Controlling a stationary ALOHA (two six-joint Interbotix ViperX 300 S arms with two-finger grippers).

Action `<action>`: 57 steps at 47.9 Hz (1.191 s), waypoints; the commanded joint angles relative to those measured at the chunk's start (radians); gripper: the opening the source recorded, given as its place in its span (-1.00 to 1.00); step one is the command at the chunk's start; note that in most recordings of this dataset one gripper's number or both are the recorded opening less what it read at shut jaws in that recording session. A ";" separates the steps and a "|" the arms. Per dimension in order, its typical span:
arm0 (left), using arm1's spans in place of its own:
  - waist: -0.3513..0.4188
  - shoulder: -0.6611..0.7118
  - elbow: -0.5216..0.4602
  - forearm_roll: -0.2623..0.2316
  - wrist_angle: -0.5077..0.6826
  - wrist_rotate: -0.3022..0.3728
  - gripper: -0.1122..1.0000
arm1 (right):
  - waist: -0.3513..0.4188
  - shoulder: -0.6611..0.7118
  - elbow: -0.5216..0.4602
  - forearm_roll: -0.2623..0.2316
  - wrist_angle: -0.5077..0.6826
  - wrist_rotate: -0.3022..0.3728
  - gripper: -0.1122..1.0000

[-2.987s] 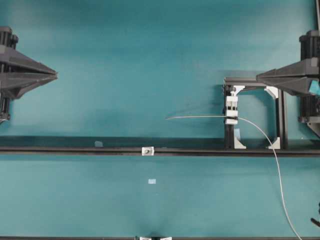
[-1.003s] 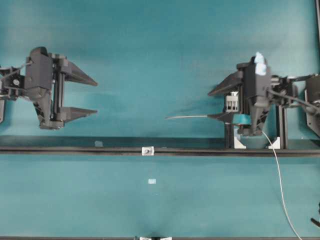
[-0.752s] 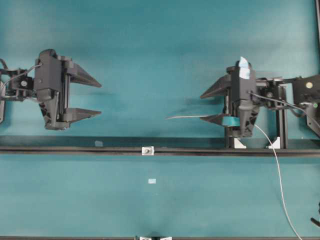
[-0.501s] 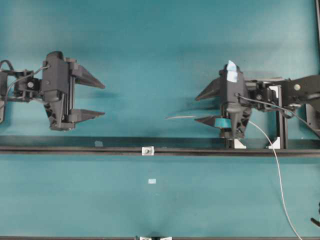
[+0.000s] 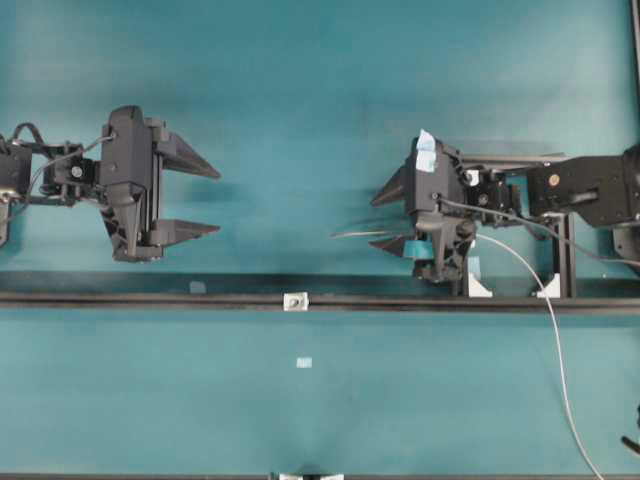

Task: Insert the wire through the hole in the metal fitting marked with a red label. (retake)
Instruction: 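Close the right gripper on the grey wire end and lift it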

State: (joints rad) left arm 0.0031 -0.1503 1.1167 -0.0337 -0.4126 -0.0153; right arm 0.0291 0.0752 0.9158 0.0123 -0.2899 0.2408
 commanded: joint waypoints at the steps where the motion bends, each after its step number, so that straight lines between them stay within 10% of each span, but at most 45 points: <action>1: 0.002 -0.006 -0.018 -0.002 -0.009 -0.002 0.66 | -0.006 -0.002 -0.023 0.002 -0.008 0.002 0.57; 57: 0.000 -0.005 -0.018 -0.002 -0.009 -0.002 0.66 | -0.006 0.015 -0.038 0.002 -0.060 0.000 0.56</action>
State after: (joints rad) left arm 0.0031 -0.1473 1.1152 -0.0337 -0.4126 -0.0153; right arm 0.0261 0.1012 0.8958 0.0123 -0.3421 0.2408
